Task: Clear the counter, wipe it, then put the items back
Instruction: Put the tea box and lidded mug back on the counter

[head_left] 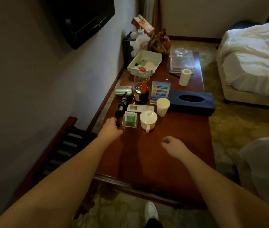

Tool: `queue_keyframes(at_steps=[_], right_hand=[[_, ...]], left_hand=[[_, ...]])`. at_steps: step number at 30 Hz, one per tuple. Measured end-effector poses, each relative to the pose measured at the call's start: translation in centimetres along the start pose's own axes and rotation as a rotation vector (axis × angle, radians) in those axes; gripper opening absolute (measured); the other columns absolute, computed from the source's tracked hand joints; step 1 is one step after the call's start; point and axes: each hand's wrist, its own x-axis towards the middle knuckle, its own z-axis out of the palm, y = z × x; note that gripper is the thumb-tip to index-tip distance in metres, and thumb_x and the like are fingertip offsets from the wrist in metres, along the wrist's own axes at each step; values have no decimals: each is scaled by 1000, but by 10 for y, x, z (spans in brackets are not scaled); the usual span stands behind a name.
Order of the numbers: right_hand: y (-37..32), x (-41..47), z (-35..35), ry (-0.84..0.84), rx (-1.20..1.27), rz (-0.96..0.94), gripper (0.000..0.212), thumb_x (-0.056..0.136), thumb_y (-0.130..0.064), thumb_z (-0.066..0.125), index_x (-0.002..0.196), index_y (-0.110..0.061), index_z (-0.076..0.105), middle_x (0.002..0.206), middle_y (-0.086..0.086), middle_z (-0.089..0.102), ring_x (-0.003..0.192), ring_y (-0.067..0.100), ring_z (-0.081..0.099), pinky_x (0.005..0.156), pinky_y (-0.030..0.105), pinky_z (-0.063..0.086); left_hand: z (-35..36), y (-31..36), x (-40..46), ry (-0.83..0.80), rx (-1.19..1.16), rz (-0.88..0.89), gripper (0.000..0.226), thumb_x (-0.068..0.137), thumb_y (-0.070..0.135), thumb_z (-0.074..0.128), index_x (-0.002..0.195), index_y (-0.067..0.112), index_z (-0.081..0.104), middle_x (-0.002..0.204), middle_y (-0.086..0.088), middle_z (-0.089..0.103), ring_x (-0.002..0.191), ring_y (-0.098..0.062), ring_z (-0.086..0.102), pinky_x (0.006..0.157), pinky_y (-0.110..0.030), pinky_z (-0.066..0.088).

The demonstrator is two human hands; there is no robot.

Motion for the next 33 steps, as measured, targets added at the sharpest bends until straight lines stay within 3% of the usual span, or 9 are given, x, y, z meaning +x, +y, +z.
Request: queue_keyframes(at_steps=[2, 4, 8, 15, 20, 28, 33], right_hand=[[-4, 26, 1, -50, 57, 19, 38, 95, -35, 52, 130, -23, 51, 121, -2, 58, 84, 5, 53, 64, 20, 40], [-8, 47, 3, -102, 132, 53, 38, 93, -39, 53, 129, -25, 51, 115, -3, 60, 86, 8, 57, 64, 22, 42], [-11, 81, 9, -204, 333, 111, 38, 91, -41, 55, 128, -30, 50, 103, -10, 59, 86, 6, 60, 65, 23, 46], [-15, 109, 17, -366, 510, 128, 43, 90, -45, 56, 130, -35, 47, 107, -10, 63, 91, 9, 65, 66, 23, 48], [-17, 119, 22, -445, 538, 136, 38, 92, -41, 56, 128, -33, 49, 108, -8, 65, 94, 10, 66, 72, 26, 49], [-14, 115, 33, -388, 627, 185, 26, 93, -50, 51, 112, -34, 57, 109, -8, 66, 100, 8, 63, 74, 29, 49], [-8, 107, 35, -303, 625, 166, 14, 95, -49, 45, 108, -42, 45, 111, -16, 62, 102, 0, 58, 73, 27, 48]], left_hand=[[8, 8, 24, -22, -18, -25, 57, 82, 23, 71, 132, 16, 43, 124, 0, 43, 98, -17, 53, 78, -35, 51], [16, 14, 45, -39, -8, -56, 69, 81, 21, 72, 140, 16, 38, 137, -5, 41, 118, -23, 48, 96, -45, 48], [30, 21, 81, -64, 52, -46, 84, 79, 19, 75, 149, 19, 28, 152, -3, 31, 136, -26, 32, 109, -47, 36], [46, 18, 118, -168, 204, -28, 87, 77, 22, 74, 149, 29, 25, 144, -6, 40, 130, -29, 35, 105, -46, 33], [50, 8, 125, -210, 309, 37, 81, 79, 26, 71, 148, 26, 29, 145, -3, 41, 132, -26, 33, 107, -44, 29], [67, -11, 92, -113, 22, -82, 66, 78, 27, 76, 135, 18, 44, 131, -1, 46, 119, -19, 45, 99, -40, 44], [75, -11, 69, -77, -115, -164, 63, 79, 31, 76, 131, 19, 43, 128, 5, 43, 102, -10, 51, 83, -32, 51]])
